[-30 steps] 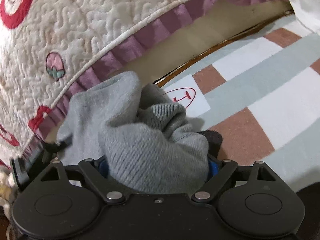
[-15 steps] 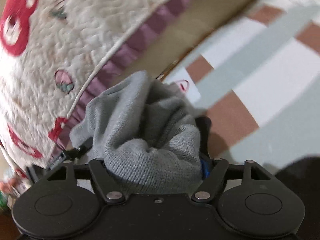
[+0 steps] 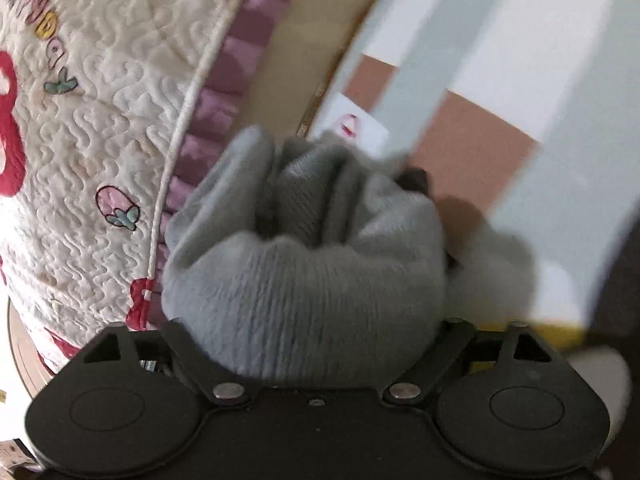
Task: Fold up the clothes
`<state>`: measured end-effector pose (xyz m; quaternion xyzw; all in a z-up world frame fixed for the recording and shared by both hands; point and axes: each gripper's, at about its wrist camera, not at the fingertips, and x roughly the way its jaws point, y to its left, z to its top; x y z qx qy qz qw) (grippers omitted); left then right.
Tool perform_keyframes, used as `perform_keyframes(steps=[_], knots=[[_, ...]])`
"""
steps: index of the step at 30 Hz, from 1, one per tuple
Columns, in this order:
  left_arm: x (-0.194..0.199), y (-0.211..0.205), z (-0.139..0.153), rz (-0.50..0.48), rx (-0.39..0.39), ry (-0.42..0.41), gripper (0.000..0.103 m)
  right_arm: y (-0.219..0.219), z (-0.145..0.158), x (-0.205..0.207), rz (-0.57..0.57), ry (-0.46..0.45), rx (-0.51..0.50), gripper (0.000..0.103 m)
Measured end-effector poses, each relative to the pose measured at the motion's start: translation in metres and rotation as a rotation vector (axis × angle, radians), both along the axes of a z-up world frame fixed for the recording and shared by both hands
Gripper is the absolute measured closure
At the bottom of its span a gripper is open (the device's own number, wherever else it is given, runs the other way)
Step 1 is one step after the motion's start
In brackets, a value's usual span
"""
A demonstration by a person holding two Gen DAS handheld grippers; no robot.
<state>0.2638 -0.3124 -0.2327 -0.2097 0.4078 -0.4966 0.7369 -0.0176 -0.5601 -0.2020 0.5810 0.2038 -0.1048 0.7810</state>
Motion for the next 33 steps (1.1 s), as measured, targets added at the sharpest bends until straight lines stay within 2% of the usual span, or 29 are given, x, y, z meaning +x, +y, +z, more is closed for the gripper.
perform_keyframes(steps=[2,4,9,18,21,33], knots=[[-0.004,-0.003,0.009,-0.012,0.014,-0.051,0.05,0.003,0.016,0.005,0.062,-0.033,-0.094,0.034],[-0.008,-0.004,0.017,-0.019,0.007,-0.068,0.051,0.009,0.033,0.007,0.101,-0.053,-0.17,0.035],[-0.018,-0.001,0.04,-0.02,-0.033,-0.093,0.051,0.014,0.066,-0.003,0.113,-0.099,-0.239,0.036],[-0.048,0.009,0.112,-0.029,-0.063,-0.196,0.051,0.026,0.117,-0.037,0.104,-0.186,-0.305,0.036],[-0.055,0.018,0.129,-0.016,-0.061,-0.202,0.051,0.033,0.132,-0.044,0.112,-0.207,-0.321,0.036],[-0.075,0.075,0.154,0.094,-0.039,-0.157,0.051,0.076,0.148,-0.043,0.19,-0.246,-0.296,0.036]])
